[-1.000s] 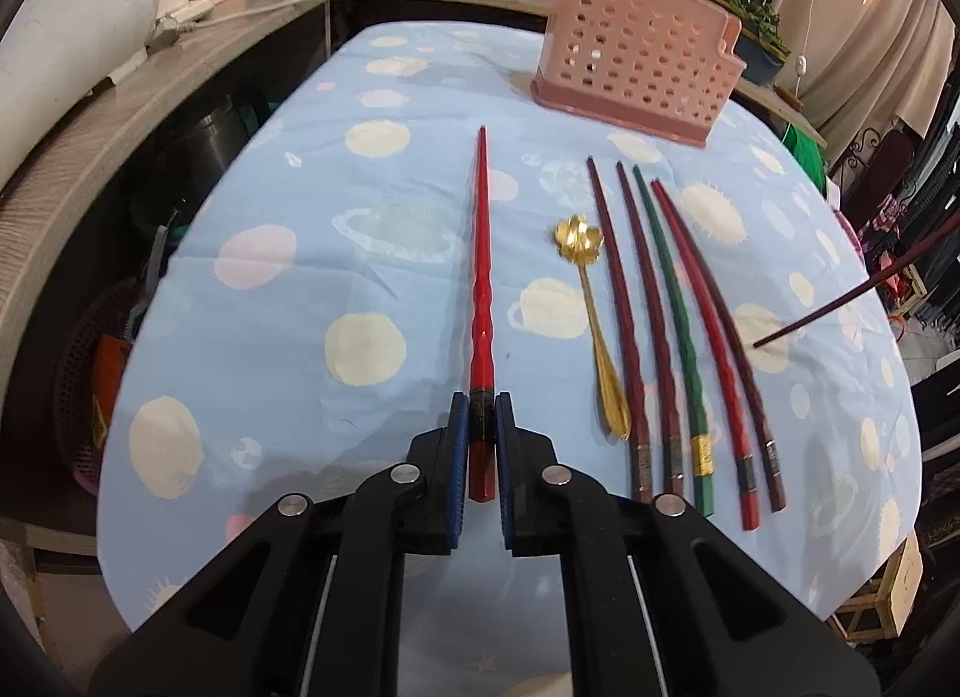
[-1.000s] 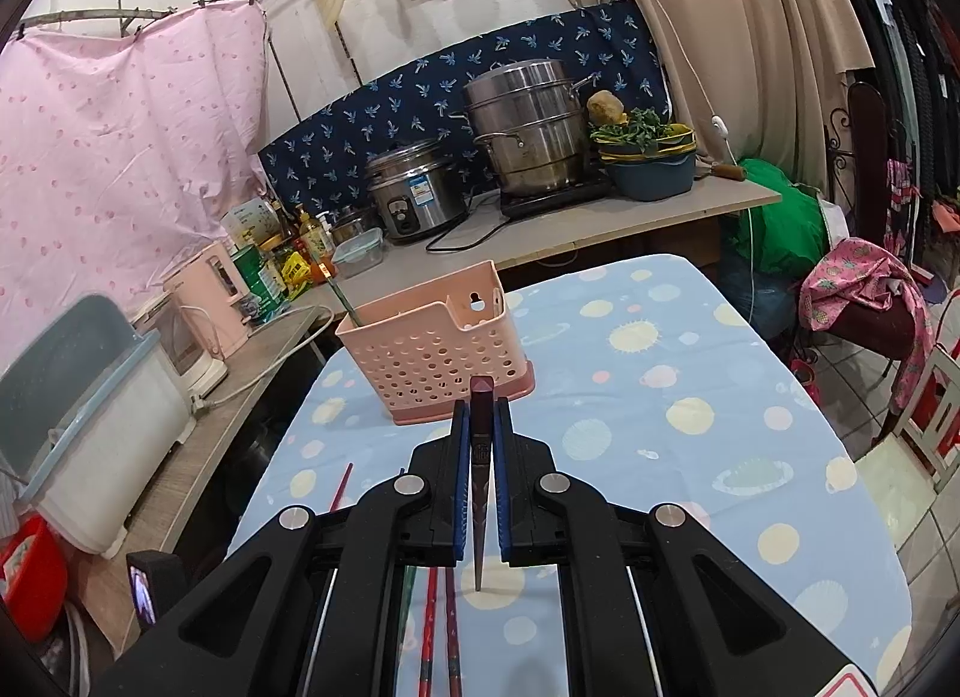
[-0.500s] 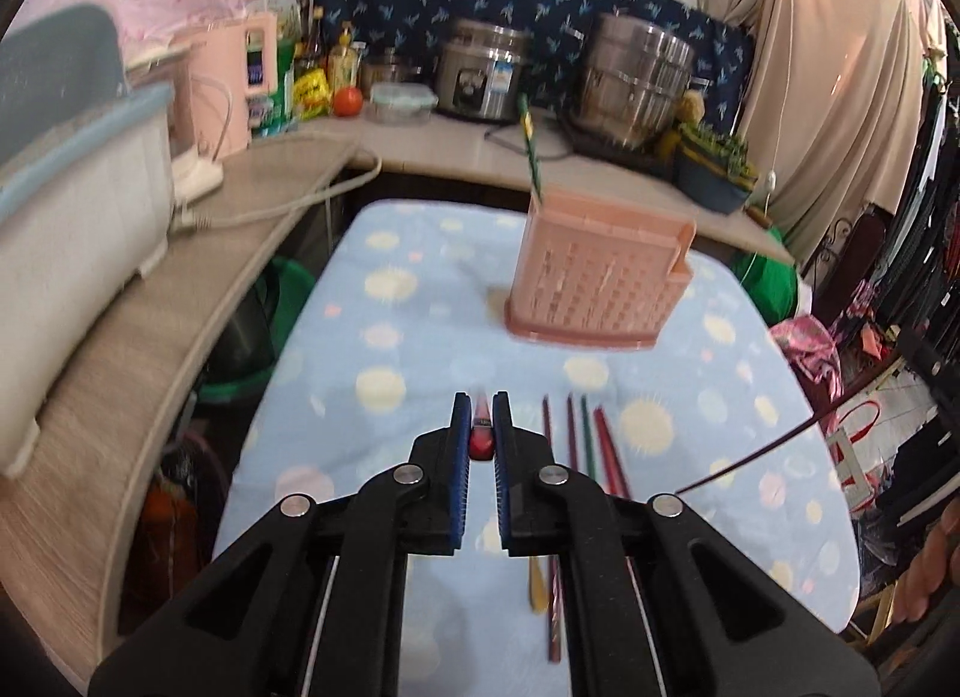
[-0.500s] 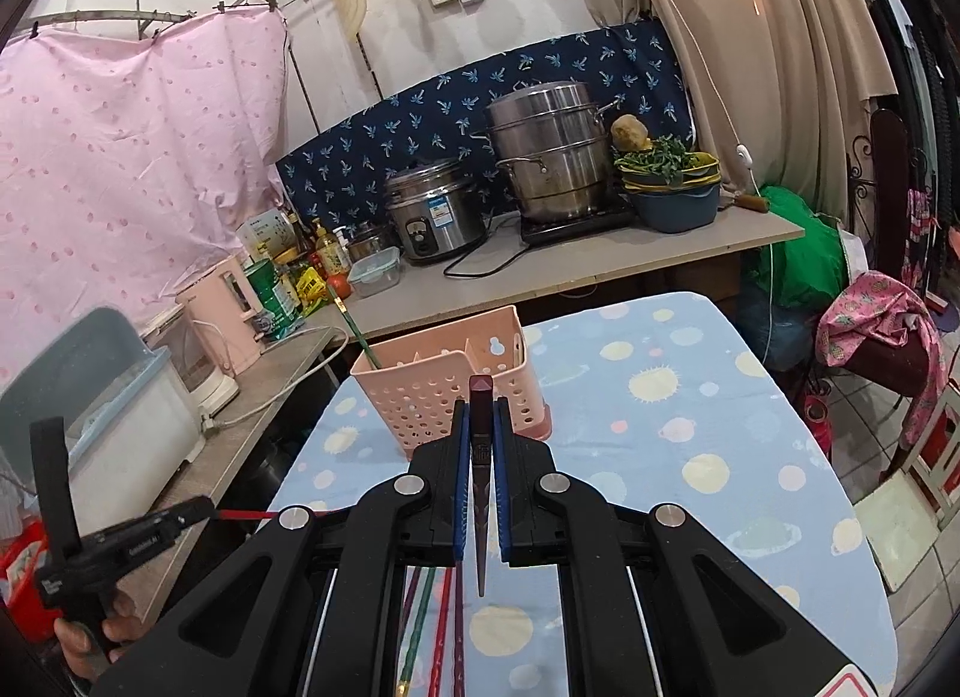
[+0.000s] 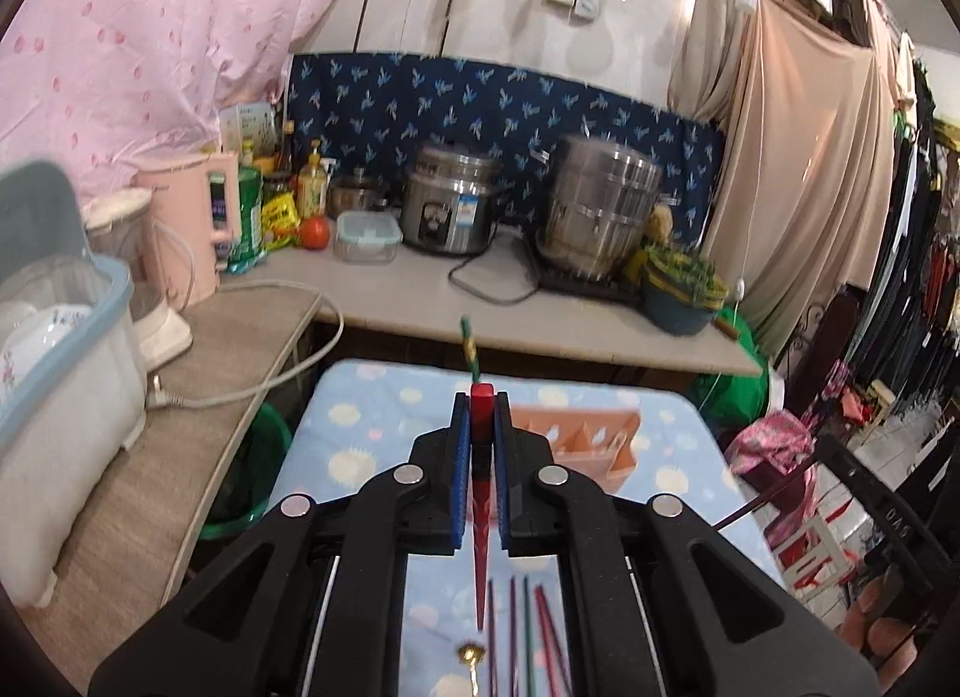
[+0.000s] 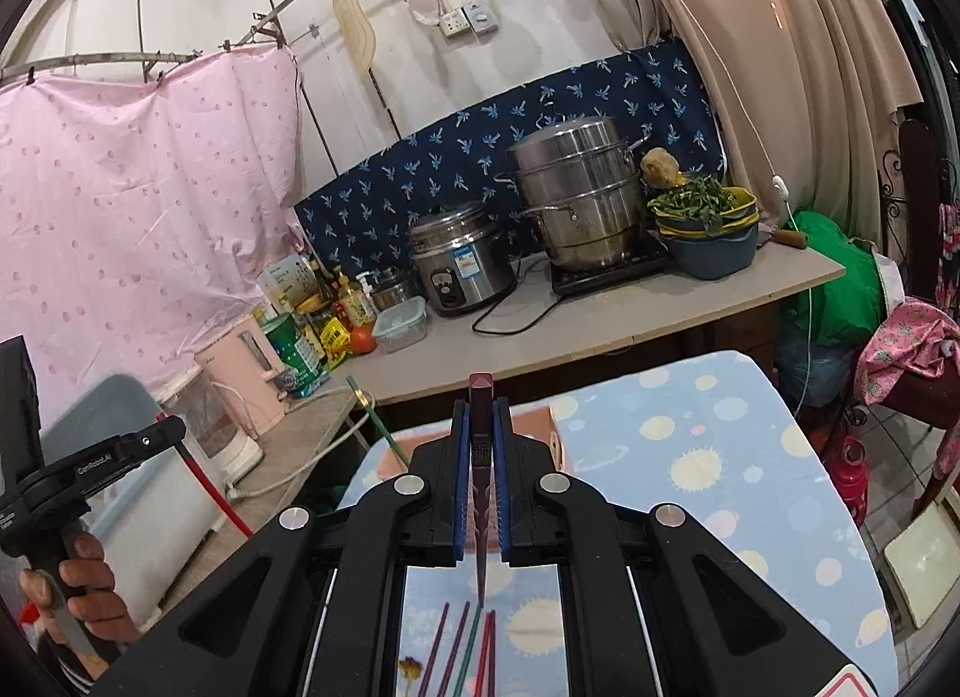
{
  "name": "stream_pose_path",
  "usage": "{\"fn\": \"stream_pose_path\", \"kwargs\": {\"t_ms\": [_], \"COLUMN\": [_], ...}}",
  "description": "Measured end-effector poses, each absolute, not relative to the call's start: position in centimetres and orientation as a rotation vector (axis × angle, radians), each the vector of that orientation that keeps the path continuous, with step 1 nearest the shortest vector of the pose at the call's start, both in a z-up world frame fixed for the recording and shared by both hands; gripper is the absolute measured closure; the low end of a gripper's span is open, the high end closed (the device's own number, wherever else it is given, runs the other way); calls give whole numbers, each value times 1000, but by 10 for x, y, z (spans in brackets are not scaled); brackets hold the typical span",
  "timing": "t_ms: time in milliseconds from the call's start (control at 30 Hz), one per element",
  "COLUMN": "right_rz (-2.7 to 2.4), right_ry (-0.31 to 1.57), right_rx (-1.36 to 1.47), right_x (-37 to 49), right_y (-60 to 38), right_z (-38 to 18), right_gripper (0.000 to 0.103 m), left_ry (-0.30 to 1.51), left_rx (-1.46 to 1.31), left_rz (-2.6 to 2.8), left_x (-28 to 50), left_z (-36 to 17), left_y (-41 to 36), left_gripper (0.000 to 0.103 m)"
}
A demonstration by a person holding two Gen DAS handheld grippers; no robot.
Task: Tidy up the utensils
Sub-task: 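Lower both chopsticks into the pink caddy and open both tools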
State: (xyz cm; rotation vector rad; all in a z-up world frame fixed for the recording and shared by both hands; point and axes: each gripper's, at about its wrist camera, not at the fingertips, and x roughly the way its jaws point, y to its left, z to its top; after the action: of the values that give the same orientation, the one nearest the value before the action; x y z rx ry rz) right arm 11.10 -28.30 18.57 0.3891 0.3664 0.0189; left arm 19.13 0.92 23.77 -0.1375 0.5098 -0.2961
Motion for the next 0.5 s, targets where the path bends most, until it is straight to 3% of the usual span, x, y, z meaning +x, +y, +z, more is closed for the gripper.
{"fn": "stream_pose_path", "kwargs": {"t_ms": [233, 500], "right_rz": [38, 29], "right_ry": [296, 267], "right_rx": [448, 503], "right_x": [160, 210], "right_y": [-297, -309], "right_z": [215, 219], "right_gripper": [96, 96], "left_ry": [353, 339], "left_rx": [-179, -220], "left_rz": [-293, -291], "left_x": [224, 277], "left_z": [289, 286], "left_y": [-6, -25], "left_gripper": [96, 96]}}
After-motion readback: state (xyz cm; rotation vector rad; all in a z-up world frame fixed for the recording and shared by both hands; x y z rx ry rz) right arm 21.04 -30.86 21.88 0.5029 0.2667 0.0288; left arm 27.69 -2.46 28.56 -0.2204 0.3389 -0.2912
